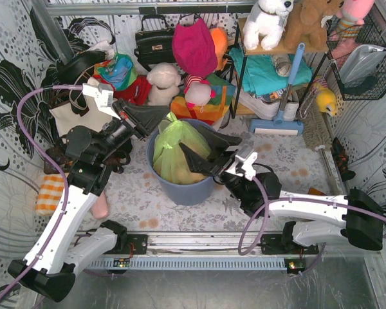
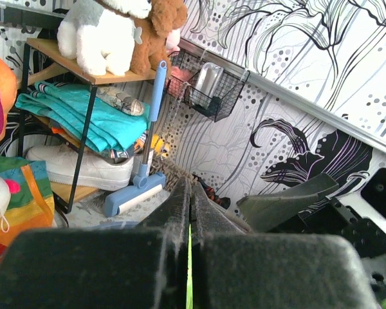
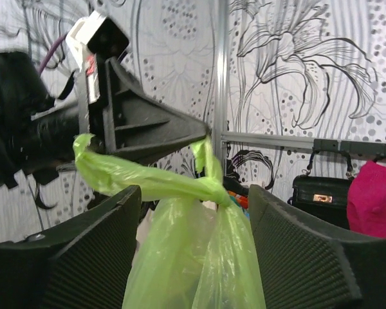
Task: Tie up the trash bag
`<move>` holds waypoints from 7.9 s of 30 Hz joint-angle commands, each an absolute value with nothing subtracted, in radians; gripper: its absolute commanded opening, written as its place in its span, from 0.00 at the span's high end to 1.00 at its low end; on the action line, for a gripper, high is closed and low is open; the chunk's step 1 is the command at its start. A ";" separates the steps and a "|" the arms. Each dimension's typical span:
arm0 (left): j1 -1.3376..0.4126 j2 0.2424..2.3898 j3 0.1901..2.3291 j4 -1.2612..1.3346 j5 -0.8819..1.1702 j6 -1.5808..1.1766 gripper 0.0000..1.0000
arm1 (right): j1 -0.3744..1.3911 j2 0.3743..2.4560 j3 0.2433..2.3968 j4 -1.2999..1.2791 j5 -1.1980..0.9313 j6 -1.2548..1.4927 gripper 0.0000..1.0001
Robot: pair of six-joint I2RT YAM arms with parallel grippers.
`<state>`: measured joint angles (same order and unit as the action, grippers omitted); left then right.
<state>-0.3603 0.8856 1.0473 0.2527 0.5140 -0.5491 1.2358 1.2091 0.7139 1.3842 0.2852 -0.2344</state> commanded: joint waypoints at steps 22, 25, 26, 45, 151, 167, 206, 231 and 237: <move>-0.362 0.926 1.172 0.286 0.555 -0.512 1.00 | 1.276 1.333 0.909 1.382 0.280 -0.573 0.95; -0.363 0.942 1.203 0.267 0.555 -0.493 1.00 | 1.281 1.303 0.898 1.374 0.336 -0.533 1.00; -0.363 0.948 1.213 0.256 0.553 -0.483 1.00 | 1.281 1.291 0.892 1.373 0.354 -0.520 1.00; -0.364 1.003 1.188 -0.051 0.083 -0.160 1.00 | 1.320 1.039 0.660 0.977 0.666 -0.227 1.00; -0.332 0.962 1.259 -0.423 0.071 -0.299 0.30 | 1.221 1.114 1.207 -0.275 0.849 0.458 1.00; -0.332 0.870 1.262 -0.647 0.136 -0.289 0.39 | 1.220 1.119 1.209 -0.253 0.831 0.453 1.00; -0.332 1.036 1.025 0.176 0.400 -0.594 0.42 | 1.219 1.133 1.172 -0.135 0.810 0.391 1.00; -0.332 1.095 1.083 0.208 0.461 -0.584 1.00 | 1.167 1.224 1.234 -0.213 0.833 0.374 0.91; -0.332 1.061 1.086 0.175 0.408 -0.552 1.00 | 1.163 1.242 1.262 -0.258 0.906 0.344 1.00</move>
<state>-0.3393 1.1015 1.0481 0.1570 0.4473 -0.5930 1.1671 1.2369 1.2118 -0.2222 0.8360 0.3717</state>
